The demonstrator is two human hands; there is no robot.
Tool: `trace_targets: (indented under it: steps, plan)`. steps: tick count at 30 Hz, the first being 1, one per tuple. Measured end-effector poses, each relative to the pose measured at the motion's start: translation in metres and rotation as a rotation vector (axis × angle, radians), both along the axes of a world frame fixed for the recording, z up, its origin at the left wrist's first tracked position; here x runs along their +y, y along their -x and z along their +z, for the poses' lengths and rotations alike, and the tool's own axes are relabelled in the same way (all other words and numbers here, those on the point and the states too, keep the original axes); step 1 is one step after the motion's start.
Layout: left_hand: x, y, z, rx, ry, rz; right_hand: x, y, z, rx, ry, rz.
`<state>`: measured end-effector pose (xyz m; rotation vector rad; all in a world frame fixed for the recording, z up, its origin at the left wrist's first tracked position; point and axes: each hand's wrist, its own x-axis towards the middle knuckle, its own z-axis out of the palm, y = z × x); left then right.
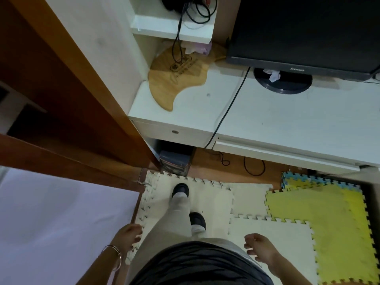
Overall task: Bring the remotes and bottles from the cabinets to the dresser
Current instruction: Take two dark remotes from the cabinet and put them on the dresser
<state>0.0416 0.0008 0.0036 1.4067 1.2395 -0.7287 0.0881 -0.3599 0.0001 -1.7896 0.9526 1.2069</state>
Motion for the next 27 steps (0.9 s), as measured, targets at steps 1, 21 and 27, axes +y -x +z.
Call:
trace_targets:
  steps: [1,21,27]
  plan:
    - [0.003,-0.006,-0.002,0.003,0.004,0.007,0.003,-0.007,-0.001,-0.006,0.001,-0.008]
    - [0.046,-0.148,-0.007,-0.149,-0.042,-0.275,0.068,-0.15,0.029,-0.198,-0.055,-0.004]
    - [0.025,-0.219,0.072,-0.426,-0.094,-0.435,0.082,-0.228,0.081,-0.551,-0.108,0.27]
